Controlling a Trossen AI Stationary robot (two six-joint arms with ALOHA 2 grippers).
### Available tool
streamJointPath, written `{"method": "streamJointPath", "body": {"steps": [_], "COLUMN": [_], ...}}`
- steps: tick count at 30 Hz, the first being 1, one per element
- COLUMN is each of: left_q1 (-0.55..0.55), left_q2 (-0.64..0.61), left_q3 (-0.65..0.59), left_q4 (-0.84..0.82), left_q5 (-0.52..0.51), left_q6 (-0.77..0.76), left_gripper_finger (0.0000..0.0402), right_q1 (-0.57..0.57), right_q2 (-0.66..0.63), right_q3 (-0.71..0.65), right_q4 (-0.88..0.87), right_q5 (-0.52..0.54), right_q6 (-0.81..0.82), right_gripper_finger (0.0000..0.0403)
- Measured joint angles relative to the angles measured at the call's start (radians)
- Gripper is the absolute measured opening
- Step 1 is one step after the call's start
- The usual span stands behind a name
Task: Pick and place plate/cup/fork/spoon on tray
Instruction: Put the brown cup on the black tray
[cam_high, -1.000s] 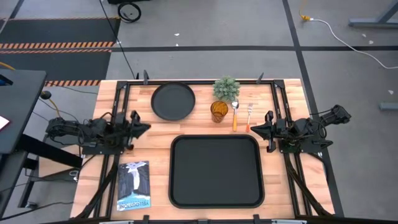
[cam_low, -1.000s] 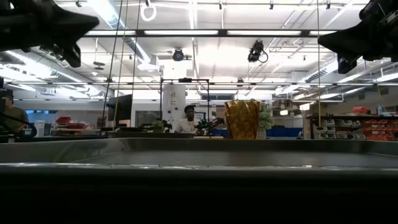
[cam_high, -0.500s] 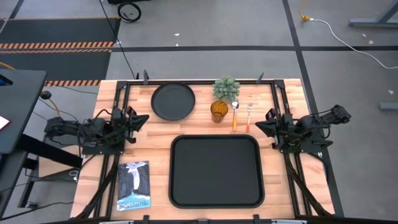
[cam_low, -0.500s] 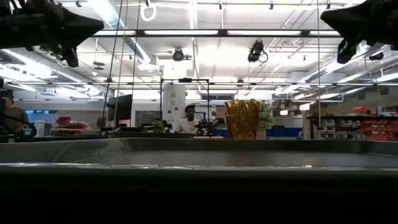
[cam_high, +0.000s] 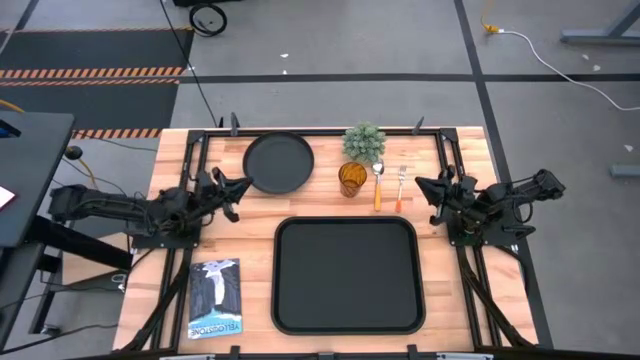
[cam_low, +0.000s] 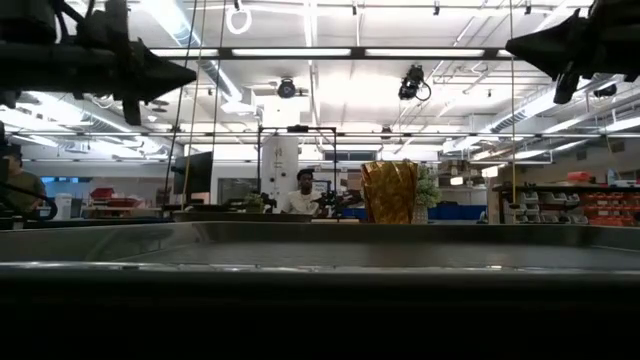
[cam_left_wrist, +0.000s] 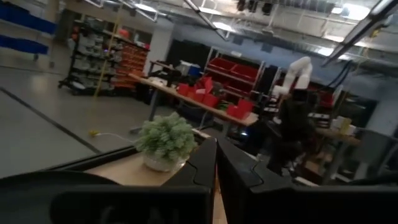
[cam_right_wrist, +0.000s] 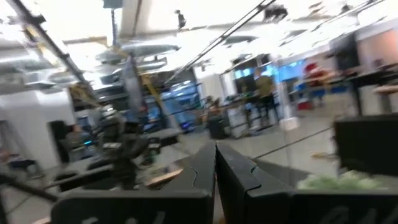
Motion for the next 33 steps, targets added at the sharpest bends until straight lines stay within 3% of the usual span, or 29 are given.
{"method": "streamJointPath", "body": {"steps": [4, 9, 15, 20, 24, 29, 33], "left_q1": [0.032, 0.071, 0.130, 0.183, 0.246, 0.308, 0.340], "left_q2": [0.083, 0.206, 0.376, 0.510, 0.614, 0.750, 0.869], "left_q3": [0.000, 0.019, 0.181, 0.375, 0.523, 0.679, 0.816], "left_q4": [0.093, 0.087, 0.055, -0.095, -0.241, -0.387, -0.524], "left_q5": [0.049, 0.090, 0.106, 0.126, 0.245, 0.417, 0.485], "left_q6": [0.028, 0.258, 0.236, 0.237, 0.198, 0.098, 0.039], "left_gripper_finger": [0.0019, 0.0018, 0.0018, 0.0030, 0.0051, 0.0084, 0.0105], "right_q1": [0.001, -0.005, -0.048, -0.095, -0.182, -0.309, -0.402], "right_q2": [0.002, 0.077, 0.229, 0.364, 0.408, 0.412, 0.413], "right_q3": [0.000, 0.000, 0.028, 0.089, 0.124, 0.127, 0.127], "right_q4": [0.006, -0.047, -0.018, -0.032, -0.030, -0.060, -0.129], "right_q5": [-0.034, 0.028, 0.105, 0.155, 0.172, 0.058, -0.005], "right_q6": [-0.062, -0.050, 0.032, 0.003, -0.062, -0.075, -0.014], "right_gripper_finger": [0.0018, 0.0018, 0.0018, 0.0018, 0.0016, 0.0005, 0.0006]}}
